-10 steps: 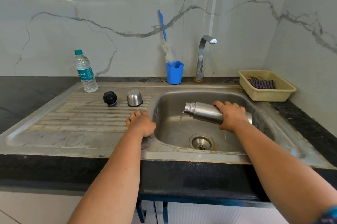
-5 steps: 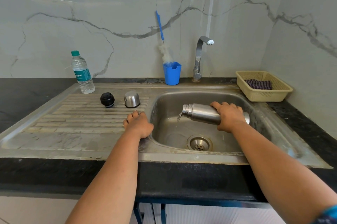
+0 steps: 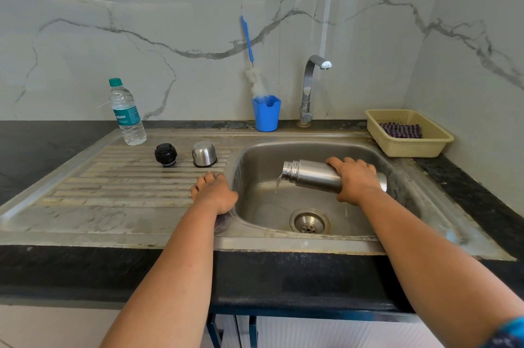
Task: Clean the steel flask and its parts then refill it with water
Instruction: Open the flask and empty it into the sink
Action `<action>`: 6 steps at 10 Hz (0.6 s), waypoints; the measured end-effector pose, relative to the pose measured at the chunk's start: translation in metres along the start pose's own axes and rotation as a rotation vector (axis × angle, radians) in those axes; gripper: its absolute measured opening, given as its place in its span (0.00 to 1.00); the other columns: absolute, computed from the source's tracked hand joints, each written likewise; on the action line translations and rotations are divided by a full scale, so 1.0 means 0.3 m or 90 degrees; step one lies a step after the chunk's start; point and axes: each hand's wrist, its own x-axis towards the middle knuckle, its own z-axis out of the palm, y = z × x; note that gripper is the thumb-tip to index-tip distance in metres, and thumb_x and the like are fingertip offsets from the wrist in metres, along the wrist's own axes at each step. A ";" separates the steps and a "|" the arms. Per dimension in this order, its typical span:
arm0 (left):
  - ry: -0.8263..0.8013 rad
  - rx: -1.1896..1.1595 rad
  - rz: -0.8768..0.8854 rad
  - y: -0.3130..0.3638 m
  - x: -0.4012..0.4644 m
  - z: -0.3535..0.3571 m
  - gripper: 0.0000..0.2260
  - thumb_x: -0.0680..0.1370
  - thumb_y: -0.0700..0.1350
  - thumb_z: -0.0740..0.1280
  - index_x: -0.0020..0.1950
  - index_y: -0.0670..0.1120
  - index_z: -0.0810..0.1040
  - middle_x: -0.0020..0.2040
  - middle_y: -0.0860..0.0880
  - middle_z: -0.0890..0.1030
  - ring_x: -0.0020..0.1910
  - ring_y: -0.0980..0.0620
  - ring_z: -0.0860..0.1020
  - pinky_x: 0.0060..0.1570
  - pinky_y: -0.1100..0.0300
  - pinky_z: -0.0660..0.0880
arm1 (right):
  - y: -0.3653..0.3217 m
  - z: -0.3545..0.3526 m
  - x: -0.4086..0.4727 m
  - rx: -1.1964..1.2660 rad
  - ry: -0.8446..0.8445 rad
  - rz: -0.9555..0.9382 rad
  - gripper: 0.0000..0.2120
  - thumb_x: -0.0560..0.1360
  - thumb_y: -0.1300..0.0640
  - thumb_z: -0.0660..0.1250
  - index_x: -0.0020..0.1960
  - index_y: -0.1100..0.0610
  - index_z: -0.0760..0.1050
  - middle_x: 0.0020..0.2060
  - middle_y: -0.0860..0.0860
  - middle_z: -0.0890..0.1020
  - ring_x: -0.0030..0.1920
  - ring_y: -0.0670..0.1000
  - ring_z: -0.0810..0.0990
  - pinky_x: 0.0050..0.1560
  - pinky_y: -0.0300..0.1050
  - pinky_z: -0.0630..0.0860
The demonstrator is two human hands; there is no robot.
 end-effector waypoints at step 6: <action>0.004 -0.007 0.002 0.001 -0.004 0.001 0.30 0.79 0.52 0.62 0.78 0.45 0.58 0.75 0.42 0.60 0.73 0.40 0.59 0.72 0.47 0.59 | -0.002 -0.007 -0.001 -0.002 0.007 -0.001 0.39 0.64 0.54 0.77 0.70 0.42 0.61 0.58 0.52 0.74 0.61 0.57 0.72 0.64 0.55 0.67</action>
